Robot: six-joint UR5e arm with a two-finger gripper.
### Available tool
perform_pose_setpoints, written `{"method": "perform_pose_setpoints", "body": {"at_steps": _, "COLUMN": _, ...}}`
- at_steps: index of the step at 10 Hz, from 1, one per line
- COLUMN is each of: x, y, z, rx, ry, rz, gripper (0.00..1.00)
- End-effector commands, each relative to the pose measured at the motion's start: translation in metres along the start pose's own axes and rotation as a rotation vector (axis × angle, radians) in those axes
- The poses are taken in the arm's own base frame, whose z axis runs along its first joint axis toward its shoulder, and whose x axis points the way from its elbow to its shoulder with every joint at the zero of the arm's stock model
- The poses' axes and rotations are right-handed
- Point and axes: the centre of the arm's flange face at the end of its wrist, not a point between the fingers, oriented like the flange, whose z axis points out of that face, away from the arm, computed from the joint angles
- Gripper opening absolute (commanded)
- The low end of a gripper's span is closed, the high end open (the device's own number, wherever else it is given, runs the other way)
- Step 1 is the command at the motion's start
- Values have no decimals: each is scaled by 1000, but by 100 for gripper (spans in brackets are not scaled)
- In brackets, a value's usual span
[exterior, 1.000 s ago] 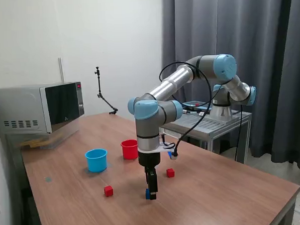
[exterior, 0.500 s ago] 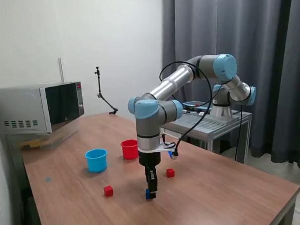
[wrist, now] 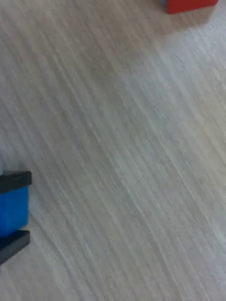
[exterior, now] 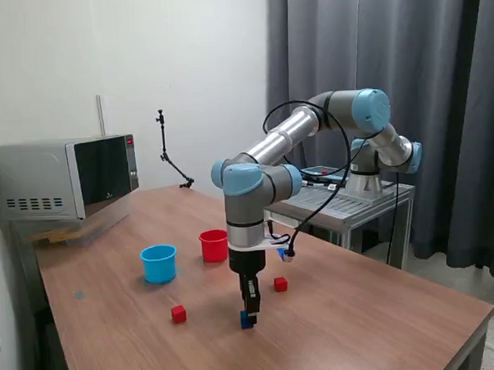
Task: Place red objects in the red bin, and blue objects in the blue bin.
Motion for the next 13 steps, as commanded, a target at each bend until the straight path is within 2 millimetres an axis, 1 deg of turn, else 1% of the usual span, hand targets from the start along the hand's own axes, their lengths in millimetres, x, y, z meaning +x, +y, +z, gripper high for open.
{"method": "perform_pose_setpoints", "body": {"at_steps": 1, "x": 0, "y": 0, "z": 0, "rx": -5, "ry": -5, "rz": -5, "gripper": 0}}
{"method": "perform_pose_setpoints", "body": {"at_steps": 2, "x": 0, "y": 3, "z": -12, "rx": -25, "ry": -4, "rz": -14, "gripper": 0}}
{"method": "perform_pose_setpoints", "body": {"at_steps": 3, "x": -4, "y": 10, "z": -37, "rx": -72, "ry": -10, "rz": -13, "gripper": 0}}
{"method": "perform_pose_setpoints", "body": {"at_steps": 4, "x": -12, "y": 16, "z": -74, "rx": -126, "ry": -20, "rz": -34, "gripper": 0}}
{"method": "perform_pose_setpoints", "body": {"at_steps": 5, "x": -21, "y": 20, "z": -100, "rx": -159, "ry": -23, "rz": -25, "gripper": 0}}
{"method": "perform_pose_setpoints", "body": {"at_steps": 6, "x": -29, "y": 24, "z": -111, "rx": -166, "ry": -22, "rz": -14, "gripper": 0}}
{"method": "perform_pose_setpoints", "body": {"at_steps": 7, "x": -35, "y": 24, "z": -112, "rx": -163, "ry": -26, "rz": -8, "gripper": 0}}
{"method": "perform_pose_setpoints", "body": {"at_steps": 8, "x": -44, "y": 32, "z": -114, "rx": -162, "ry": -27, "rz": 6, "gripper": 0}}
{"method": "perform_pose_setpoints", "body": {"at_steps": 10, "x": -70, "y": 55, "z": -115, "rx": -160, "ry": -32, "rz": 47, "gripper": 0}}
{"method": "perform_pose_setpoints", "body": {"at_steps": 11, "x": -96, "y": 75, "z": -126, "rx": -169, "ry": -29, "rz": 85, "gripper": 0}}
{"method": "perform_pose_setpoints", "body": {"at_steps": 13, "x": -146, "y": 98, "z": -140, "rx": -165, "ry": -40, "rz": 122, "gripper": 0}}
